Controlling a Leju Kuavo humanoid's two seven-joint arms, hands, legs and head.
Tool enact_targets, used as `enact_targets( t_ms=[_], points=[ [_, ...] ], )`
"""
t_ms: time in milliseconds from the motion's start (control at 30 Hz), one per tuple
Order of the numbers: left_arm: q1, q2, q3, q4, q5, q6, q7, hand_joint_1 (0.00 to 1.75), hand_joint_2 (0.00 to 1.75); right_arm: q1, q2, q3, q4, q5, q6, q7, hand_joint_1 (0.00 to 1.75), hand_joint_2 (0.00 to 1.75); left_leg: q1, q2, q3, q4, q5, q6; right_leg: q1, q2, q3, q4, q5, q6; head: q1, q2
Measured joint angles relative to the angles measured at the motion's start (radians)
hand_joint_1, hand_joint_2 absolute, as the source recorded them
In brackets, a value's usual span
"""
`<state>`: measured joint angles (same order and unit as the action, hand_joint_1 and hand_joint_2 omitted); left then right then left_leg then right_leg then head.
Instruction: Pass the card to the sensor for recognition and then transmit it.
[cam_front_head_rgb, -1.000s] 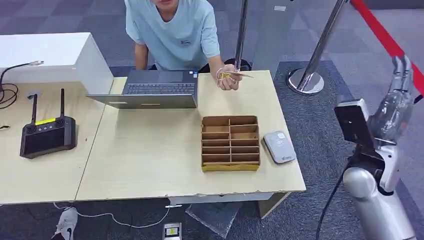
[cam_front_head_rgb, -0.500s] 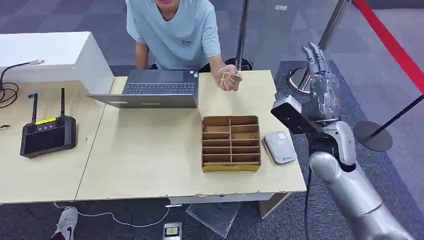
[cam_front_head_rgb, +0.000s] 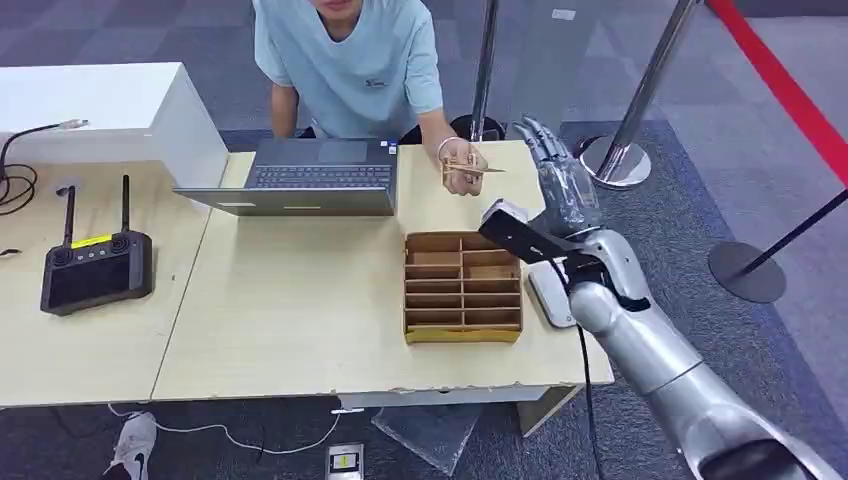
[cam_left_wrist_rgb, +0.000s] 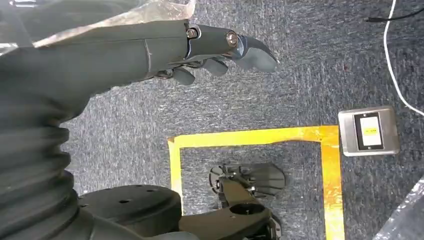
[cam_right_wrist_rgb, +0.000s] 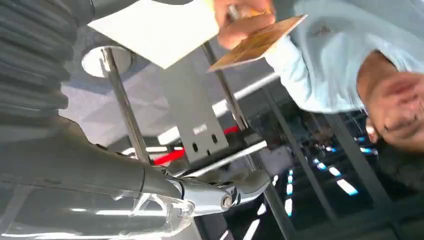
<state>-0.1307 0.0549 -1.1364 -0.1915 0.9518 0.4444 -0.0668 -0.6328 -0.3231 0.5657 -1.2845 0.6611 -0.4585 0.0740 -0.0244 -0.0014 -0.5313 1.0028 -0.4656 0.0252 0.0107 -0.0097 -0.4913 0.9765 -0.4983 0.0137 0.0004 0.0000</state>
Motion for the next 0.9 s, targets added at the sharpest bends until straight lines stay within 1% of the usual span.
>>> enact_targets(
  t_ms=[167,300,400,433,467,500,567,600,667,700,733,900],
  points=[
    [-0.001,0.000,-0.005,0.000,-0.011,-0.001,-0.006,0.00,1.75,-0.021,0.035,0.031,0.090,-0.024,-0.002,-0.053,0.00,1.75,0.000,0.000,0.000,0.000,0.000,0.000,0.000,0.000,0.000,0.000,0.000,0.000,0.000,0.000],
    [-0.001,-0.001,-0.005,0.000,-0.012,-0.001,-0.006,0.00,1.75,-0.033,0.060,0.047,0.148,-0.025,-0.008,-0.065,0.00,1.75,0.000,0.001,0.000,0.000,0.000,0.000,0.000,0.000,0.000,0.000,0.000,0.000,0.000,0.000],
    [0.000,-0.001,-0.005,0.000,-0.012,-0.001,-0.006,0.00,1.75,-0.038,0.072,0.055,0.180,-0.025,-0.009,-0.066,0.19,1.75,0.000,0.000,0.000,0.000,0.000,0.000,0.000,0.000,0.000,0.000,0.000,0.000,0.000,0.000],
    [0.000,-0.001,-0.005,0.000,-0.012,-0.001,-0.006,0.00,1.75,-0.039,0.076,0.058,0.188,-0.025,-0.009,-0.066,0.19,1.75,0.000,0.000,0.000,0.000,0.000,0.000,0.000,0.000,0.000,0.000,0.000,0.000,0.000,0.000],
    [0.000,-0.001,-0.005,0.000,-0.012,-0.001,-0.006,0.00,1.75,-0.039,0.079,0.061,0.195,-0.025,-0.009,-0.066,0.58,1.75,0.000,0.000,0.000,0.000,0.000,0.000,0.000,0.000,0.000,0.000,0.000,0.000,0.000,0.000],
    [0.000,-0.001,-0.005,0.000,-0.012,-0.001,-0.006,0.00,1.75,-0.040,0.082,0.062,0.200,-0.026,-0.009,-0.066,0.70,1.75,0.000,0.001,0.000,0.000,0.000,0.000,0.000,0.000,0.000,0.000,0.000,0.000,0.000,0.000],
    [0.000,-0.001,-0.005,0.000,-0.012,-0.001,-0.006,0.00,1.75,-0.045,0.086,0.068,0.217,-0.029,-0.008,-0.067,0.65,1.75,0.000,0.001,0.000,0.000,0.000,0.000,0.000,0.000,-0.001,0.000,0.000,0.000,0.000,0.000],
    [0.000,-0.001,-0.005,0.000,-0.012,-0.001,-0.006,0.00,1.75,-0.048,0.088,0.070,0.224,-0.031,-0.008,-0.067,0.73,1.75,0.000,0.001,0.000,0.000,0.000,0.000,0.000,0.000,-0.001,0.000,0.000,0.000,0.000,0.000],
    [0.000,-0.001,-0.005,0.000,-0.012,-0.002,-0.006,0.00,1.75,-0.050,0.091,0.073,0.240,-0.039,-0.009,-0.069,1.33,1.75,0.000,0.000,0.000,0.000,0.000,0.000,0.000,0.000,-0.001,0.000,0.000,0.000,0.000,0.000],
    [0.001,-0.001,-0.006,0.000,-0.012,-0.002,-0.006,0.00,1.75,-0.051,0.094,0.076,0.251,-0.044,-0.013,-0.073,1.71,1.75,0.000,0.001,0.000,0.000,0.000,0.000,0.000,0.000,-0.001,0.000,0.000,0.000,0.000,0.000],
    [0.001,-0.001,-0.006,0.000,-0.012,-0.002,-0.006,0.00,1.75,-0.051,0.095,0.078,0.257,-0.044,-0.015,-0.075,1.75,1.75,0.000,0.001,0.000,0.000,0.000,0.000,0.000,0.000,-0.001,0.000,0.000,0.000,0.000,0.000],
    [0.001,-0.001,-0.006,0.000,-0.012,-0.002,-0.006,0.00,1.75,-0.054,0.102,0.086,0.287,-0.051,-0.021,-0.079,1.75,1.75,0.000,0.001,0.000,0.000,0.000,0.000,0.000,0.000,-0.001,0.000,0.000,0.000,0.000,0.000]
  ],
)
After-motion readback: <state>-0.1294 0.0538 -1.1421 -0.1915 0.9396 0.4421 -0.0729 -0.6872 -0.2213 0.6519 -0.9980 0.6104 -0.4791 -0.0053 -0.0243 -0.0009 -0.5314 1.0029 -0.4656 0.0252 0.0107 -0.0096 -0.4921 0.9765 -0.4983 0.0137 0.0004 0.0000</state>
